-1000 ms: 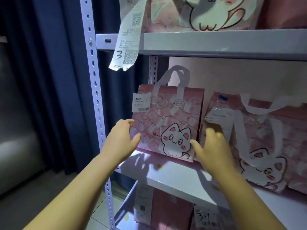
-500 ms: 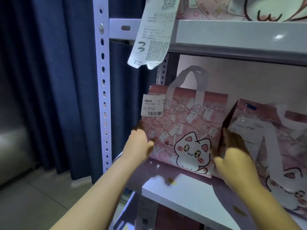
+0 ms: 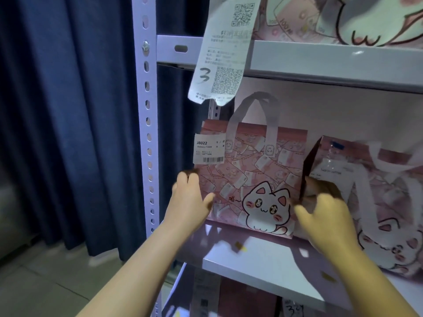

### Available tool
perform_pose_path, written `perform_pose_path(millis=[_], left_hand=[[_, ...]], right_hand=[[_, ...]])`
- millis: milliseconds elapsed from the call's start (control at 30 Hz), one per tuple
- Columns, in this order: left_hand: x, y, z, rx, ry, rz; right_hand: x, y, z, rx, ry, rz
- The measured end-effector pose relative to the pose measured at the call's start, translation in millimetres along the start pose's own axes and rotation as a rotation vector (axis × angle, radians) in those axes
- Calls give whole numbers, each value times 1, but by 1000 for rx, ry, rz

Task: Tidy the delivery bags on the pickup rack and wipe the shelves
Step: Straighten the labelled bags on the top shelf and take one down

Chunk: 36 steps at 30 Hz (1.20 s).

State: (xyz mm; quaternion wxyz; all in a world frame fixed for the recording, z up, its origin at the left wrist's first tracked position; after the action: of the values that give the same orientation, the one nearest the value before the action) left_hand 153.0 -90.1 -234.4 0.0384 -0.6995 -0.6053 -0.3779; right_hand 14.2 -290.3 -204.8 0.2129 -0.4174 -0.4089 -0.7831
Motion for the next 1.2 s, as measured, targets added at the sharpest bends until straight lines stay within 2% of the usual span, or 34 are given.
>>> perform_pose_path(millis=[167,367,533,733,967,1200], left_hand=[[7,-10,-17,-169,-72,6],[-3,-27,-43,-331,-45,48],[-22,-44,-66,-468,-141,81],[-62,-47,-93,-510,-101,115],[-105,-46,-131,-443,-54,82],[-132,-31,-140,-356,38,64]], right_hand=[[10,-18,-10,7,26,-90],[19,-44,-37,-62,86,-101],[28,-57,-66,-98,60,-97],[37,-53,-115,-124,14,-137],[43,-30,-176,-98,-40,-209],[39,-9,-205,-80,-71,-180]])
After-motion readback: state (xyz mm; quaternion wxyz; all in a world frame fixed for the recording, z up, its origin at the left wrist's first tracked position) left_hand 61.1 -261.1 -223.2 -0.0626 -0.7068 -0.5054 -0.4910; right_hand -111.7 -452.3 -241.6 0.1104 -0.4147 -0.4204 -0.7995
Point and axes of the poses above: each hand's wrist, its own y-axis towards the middle knuckle, its own x-axis out of the back of the hand, z = x × y, the point moved 1 cm from there along y, towards the middle knuckle, and after that the axes turned 11 degrees about -y, right-handed, at the moved point
